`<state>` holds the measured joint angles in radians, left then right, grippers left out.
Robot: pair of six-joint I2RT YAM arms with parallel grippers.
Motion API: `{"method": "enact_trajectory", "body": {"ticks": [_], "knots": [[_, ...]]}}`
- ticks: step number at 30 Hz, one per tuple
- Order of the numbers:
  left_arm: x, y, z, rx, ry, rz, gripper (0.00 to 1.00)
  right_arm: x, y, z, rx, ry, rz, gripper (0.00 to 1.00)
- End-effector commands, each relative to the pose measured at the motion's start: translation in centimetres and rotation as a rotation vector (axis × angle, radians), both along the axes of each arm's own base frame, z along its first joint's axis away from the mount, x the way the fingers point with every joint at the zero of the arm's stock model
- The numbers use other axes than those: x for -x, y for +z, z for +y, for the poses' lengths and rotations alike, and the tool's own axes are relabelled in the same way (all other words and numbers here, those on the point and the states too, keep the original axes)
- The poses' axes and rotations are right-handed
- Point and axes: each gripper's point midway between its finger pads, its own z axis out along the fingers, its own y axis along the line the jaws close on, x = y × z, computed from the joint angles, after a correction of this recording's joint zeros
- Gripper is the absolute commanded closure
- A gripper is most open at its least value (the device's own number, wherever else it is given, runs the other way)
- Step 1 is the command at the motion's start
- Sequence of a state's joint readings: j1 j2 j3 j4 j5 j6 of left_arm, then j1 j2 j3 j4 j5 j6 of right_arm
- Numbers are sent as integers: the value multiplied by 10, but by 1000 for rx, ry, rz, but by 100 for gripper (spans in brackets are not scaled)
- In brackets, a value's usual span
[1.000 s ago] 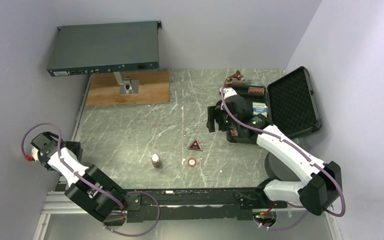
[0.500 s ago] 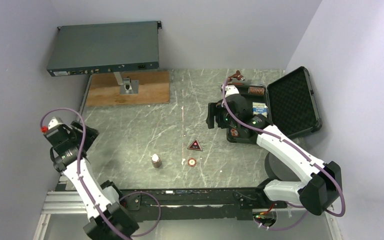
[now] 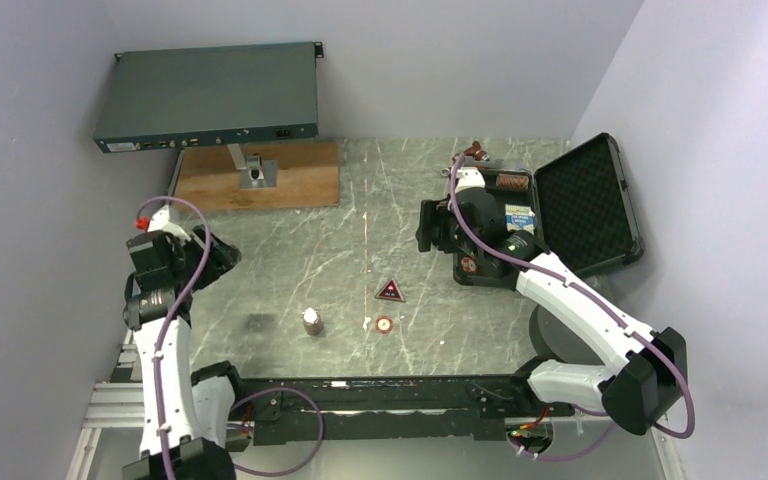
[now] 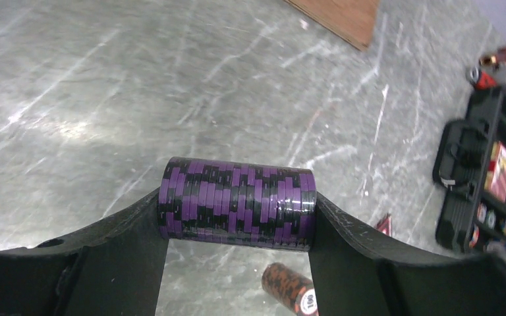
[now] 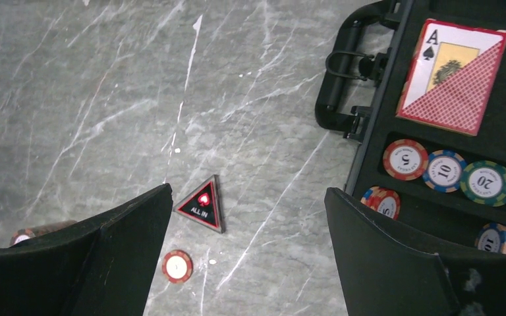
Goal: Pack up texas hold em set
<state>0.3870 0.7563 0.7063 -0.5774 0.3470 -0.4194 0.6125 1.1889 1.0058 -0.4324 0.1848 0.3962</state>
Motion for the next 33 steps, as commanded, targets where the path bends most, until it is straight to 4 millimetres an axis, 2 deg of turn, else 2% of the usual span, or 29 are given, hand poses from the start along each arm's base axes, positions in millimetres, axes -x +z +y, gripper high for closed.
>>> {"method": "enact_trajectory", "body": {"ticks": [1,3,6,12,14,20,23,27,29,33], "knots": [[-24,65,-27,-78,-146,-204,100,-12,31,-7,-26,-70,-109,10],[-26,70,-42,-77,-193,-209,100,-15,39,-7,-40,-77,-129,9],[-28,79,-66,-75,-255,-226,100,-19,54,-5,-61,-78,-165,0],[-34,96,-110,-62,-376,-264,100,-23,88,-12,-97,-119,-255,0],[-36,97,-127,-49,-420,-263,100,-26,98,-24,-83,-179,-283,0],[-45,104,-182,-20,-532,-275,100,-27,122,-76,5,-433,-330,0],[-49,105,-213,4,-584,-275,100,-18,141,-97,-5,-514,-386,0],[-55,104,-256,23,-655,-265,100,2,173,-117,-113,-567,-486,0],[-59,103,-274,19,-679,-252,100,11,183,-122,-170,-572,-526,0],[-64,106,-310,30,-739,-246,100,24,188,-133,-227,-588,-571,0]]}}
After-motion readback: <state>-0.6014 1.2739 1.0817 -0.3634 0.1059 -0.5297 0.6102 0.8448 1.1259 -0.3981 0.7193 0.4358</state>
